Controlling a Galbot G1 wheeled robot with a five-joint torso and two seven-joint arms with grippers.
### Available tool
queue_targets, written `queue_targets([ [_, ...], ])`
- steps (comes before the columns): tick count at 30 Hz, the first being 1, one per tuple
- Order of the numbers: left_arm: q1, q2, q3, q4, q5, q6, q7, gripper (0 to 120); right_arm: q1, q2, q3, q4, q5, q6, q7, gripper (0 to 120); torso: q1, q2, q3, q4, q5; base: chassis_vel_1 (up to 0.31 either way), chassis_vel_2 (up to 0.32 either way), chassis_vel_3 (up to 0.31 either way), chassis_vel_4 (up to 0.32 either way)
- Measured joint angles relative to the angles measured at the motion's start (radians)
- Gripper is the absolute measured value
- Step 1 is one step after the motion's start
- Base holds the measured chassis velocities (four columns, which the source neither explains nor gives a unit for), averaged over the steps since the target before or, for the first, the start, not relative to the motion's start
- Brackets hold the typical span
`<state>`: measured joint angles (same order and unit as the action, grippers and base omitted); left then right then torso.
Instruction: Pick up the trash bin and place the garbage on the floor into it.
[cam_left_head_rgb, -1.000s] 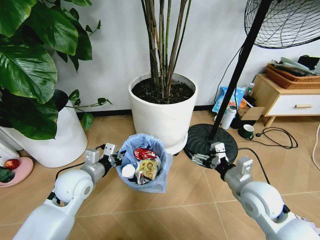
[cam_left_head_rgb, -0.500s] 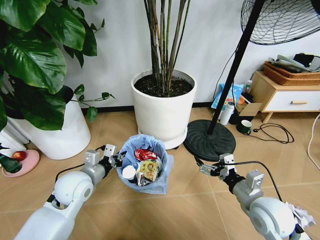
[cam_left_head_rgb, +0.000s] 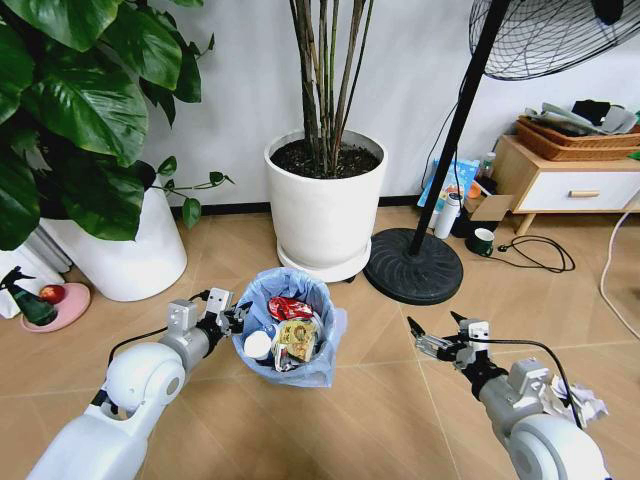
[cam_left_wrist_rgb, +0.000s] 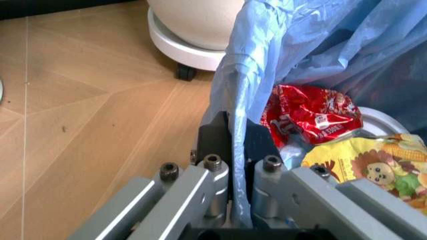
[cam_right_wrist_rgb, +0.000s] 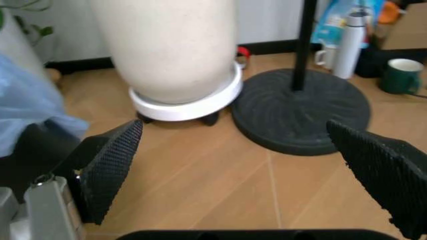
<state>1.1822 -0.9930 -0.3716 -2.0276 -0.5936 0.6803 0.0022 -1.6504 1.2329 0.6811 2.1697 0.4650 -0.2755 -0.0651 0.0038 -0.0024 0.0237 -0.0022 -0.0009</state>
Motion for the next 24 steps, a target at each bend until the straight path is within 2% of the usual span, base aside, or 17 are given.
queue_targets([
  [14, 0.020, -0.013, 0.000, -0.011, 0.011, -0.004, 0.004, 0, -0.074, 0.046, 0.101, -0.023, -0.030, 0.049, -0.040, 100, 0.000, 0.000, 0.000, 0.0000, -0.0001, -0.009, -0.014, 0.012, 0.017],
  [24, 0.046, -0.010, -0.009, -0.033, 0.016, -0.005, 0.003, 0, -0.077, 0.050, 0.114, -0.049, -0.032, 0.070, -0.061, 100, 0.000, 0.000, 0.000, -0.0003, 0.0000, -0.128, -0.149, 0.128, 0.146],
])
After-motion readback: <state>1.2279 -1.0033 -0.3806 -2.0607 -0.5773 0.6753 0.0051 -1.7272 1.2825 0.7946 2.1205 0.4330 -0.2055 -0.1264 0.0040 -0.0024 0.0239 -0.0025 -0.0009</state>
